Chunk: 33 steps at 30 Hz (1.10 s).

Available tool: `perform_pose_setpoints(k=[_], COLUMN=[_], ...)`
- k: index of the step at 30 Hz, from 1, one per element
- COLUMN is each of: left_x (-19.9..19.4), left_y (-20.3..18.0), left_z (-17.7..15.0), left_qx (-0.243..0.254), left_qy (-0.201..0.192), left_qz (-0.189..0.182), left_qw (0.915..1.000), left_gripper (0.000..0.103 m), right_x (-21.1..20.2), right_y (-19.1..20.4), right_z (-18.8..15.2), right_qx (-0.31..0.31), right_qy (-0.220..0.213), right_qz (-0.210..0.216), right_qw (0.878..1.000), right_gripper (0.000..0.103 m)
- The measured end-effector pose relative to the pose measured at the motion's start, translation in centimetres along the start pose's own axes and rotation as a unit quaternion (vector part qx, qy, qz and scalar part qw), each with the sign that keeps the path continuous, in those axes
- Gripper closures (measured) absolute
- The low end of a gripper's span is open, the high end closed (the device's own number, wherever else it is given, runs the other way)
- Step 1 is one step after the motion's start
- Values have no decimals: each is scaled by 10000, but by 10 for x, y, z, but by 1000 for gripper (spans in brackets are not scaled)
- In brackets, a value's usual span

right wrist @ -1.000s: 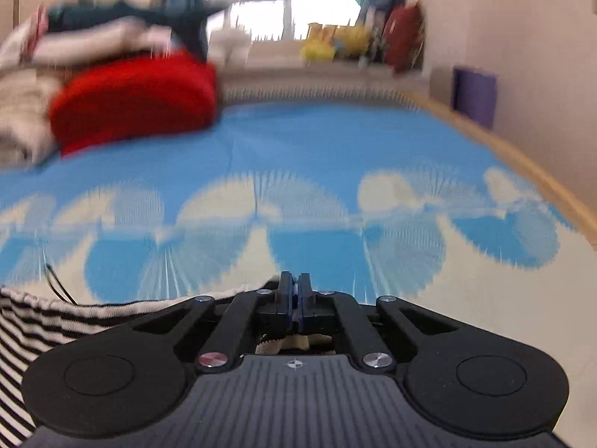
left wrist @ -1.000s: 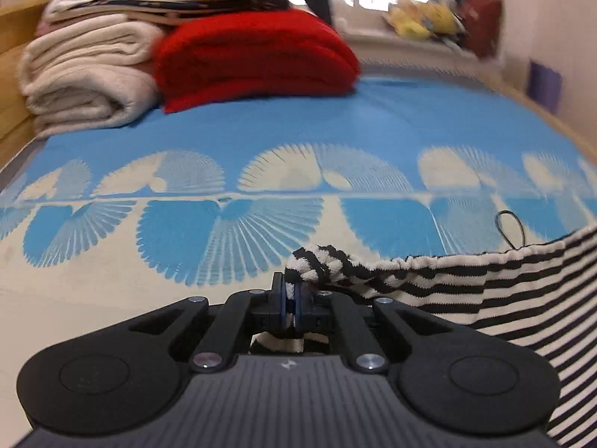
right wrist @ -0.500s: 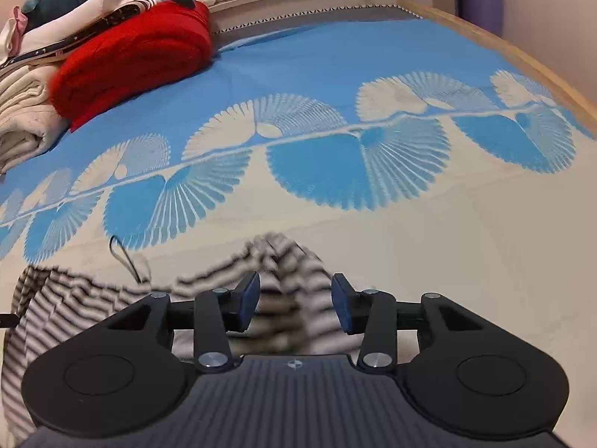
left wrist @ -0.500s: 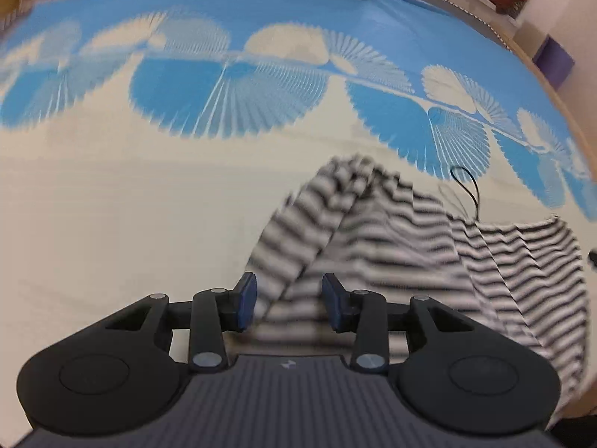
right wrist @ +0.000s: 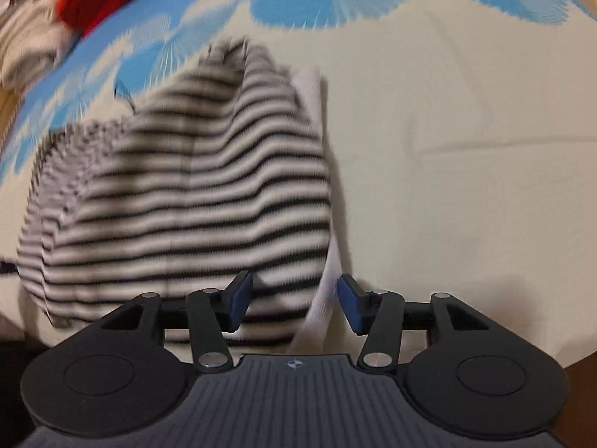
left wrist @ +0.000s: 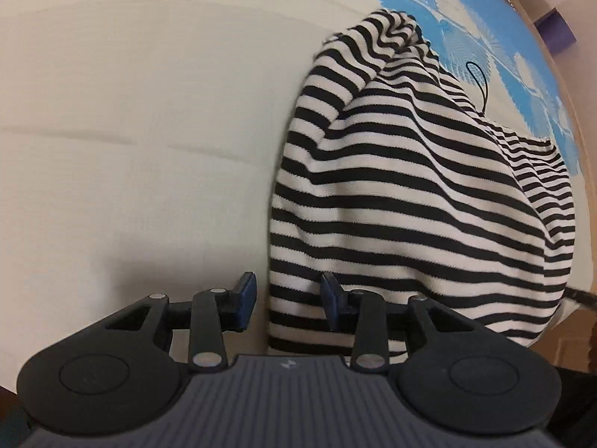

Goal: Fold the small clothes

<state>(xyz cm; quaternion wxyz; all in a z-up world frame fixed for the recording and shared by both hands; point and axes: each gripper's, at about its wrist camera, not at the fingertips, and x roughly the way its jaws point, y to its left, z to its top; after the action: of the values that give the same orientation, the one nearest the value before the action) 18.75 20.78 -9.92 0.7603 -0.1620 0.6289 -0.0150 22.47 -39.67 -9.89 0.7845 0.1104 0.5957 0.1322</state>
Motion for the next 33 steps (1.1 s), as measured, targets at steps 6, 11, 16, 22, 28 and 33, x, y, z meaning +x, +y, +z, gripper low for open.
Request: perform_pose_setpoints(k=[6,11,16,22,28,33], left_x=[-44,-77,-32,-61,-69,-52], left_y=[-9,0,-13,-29,-43,-52], left_z=[-1,-19,-36,-33,0,22], left_qx=[223,482,1176,1202,571,408], left_qy=[-960,-1259,-110,-793,-1526,-1912], left_qz=[110,478,1183,892,436,338], left_qw=[9951,9897,9859,9855,9857,9801], left_gripper=[103,102,102,74,73,49], right_x=[-32,-83,-27,-36,-59,-34], right_y=[0,-20,-20,-26,-8,17], right_z=[4,0,-15,-10,7,36], right_qx=[57,437,102,368,594,386], right_qy=[-561,-1507,20,-406,-1628,-1723], right_qz=[168,576,-612,-808,-146,-121], right_qw=[9983,9859,9981,9952,9848,9842], right_gripper=[93,94,103,101,65,54])
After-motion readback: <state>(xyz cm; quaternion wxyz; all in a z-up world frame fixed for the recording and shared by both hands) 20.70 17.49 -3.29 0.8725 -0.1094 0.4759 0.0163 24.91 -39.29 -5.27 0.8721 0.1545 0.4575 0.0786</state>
